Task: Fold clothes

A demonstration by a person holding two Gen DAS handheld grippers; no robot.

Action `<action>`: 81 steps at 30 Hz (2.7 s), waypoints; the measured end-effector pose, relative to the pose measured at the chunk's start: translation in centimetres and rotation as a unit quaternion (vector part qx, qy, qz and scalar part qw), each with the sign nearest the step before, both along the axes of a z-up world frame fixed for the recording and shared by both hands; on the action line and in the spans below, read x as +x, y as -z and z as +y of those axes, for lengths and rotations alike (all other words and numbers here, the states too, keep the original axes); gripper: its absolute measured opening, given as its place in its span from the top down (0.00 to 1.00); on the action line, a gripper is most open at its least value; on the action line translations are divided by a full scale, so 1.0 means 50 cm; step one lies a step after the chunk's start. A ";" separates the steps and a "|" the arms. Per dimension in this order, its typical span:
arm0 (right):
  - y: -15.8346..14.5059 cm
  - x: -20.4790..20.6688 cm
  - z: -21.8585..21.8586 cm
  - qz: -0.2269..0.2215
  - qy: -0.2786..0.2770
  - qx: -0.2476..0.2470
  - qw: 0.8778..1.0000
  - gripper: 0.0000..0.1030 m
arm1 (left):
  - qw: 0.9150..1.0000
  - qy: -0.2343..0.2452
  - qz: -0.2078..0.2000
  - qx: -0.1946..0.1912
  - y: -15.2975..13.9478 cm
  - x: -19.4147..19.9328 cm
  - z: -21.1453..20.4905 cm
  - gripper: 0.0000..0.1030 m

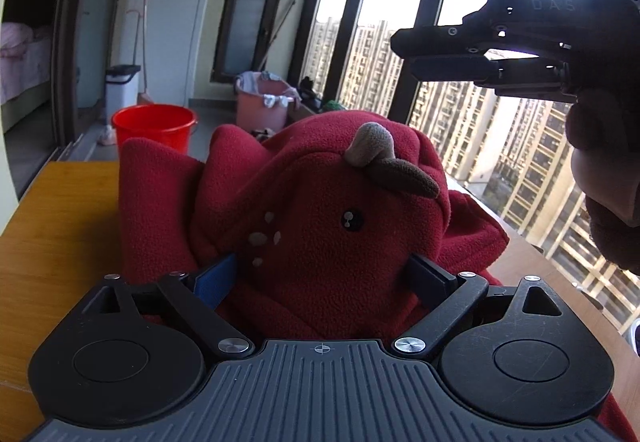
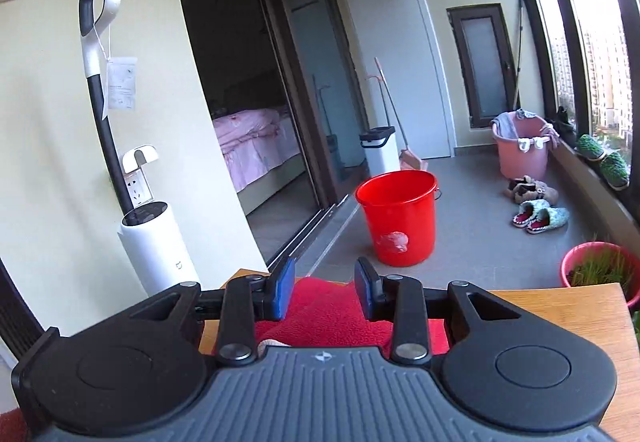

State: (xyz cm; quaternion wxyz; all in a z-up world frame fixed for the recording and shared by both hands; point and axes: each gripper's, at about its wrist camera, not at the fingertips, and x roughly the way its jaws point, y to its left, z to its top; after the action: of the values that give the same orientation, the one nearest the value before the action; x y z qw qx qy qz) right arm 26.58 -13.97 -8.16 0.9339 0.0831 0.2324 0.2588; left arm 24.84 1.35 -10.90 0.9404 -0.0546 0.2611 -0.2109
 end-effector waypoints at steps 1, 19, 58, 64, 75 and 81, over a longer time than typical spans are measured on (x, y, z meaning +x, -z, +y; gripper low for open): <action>0.021 0.017 0.010 0.022 0.000 -0.009 1.000 0.69 | 1.000 0.000 0.000 -0.001 -0.001 0.000 0.000 0.07; 0.042 0.141 0.002 0.055 0.046 -0.059 0.996 0.28 | 1.000 0.011 0.011 -0.003 0.002 -0.004 -0.004 0.00; 0.117 -0.085 0.018 0.016 -0.036 -0.074 0.996 0.74 | 0.982 0.116 0.001 -0.152 -0.095 -0.100 0.109 0.00; 0.085 -0.025 -0.036 0.007 0.041 -0.060 0.997 0.57 | 0.994 0.101 0.014 -0.033 -0.024 -0.039 -0.018 0.00; 0.123 -0.073 -0.103 0.139 -0.005 0.061 0.988 0.48 | 0.995 -0.006 0.033 -0.099 0.002 -0.010 0.107 0.00; 0.062 -0.054 -0.083 0.083 -0.025 0.125 0.988 0.78 | 0.989 -0.092 0.021 -0.109 -0.022 0.025 0.174 0.00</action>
State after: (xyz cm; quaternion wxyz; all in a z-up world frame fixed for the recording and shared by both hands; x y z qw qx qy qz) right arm 23.89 -18.12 -11.24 0.8868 0.2146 0.2773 0.3011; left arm 26.09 10.03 -9.80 0.9385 -0.1853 0.2503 -0.1492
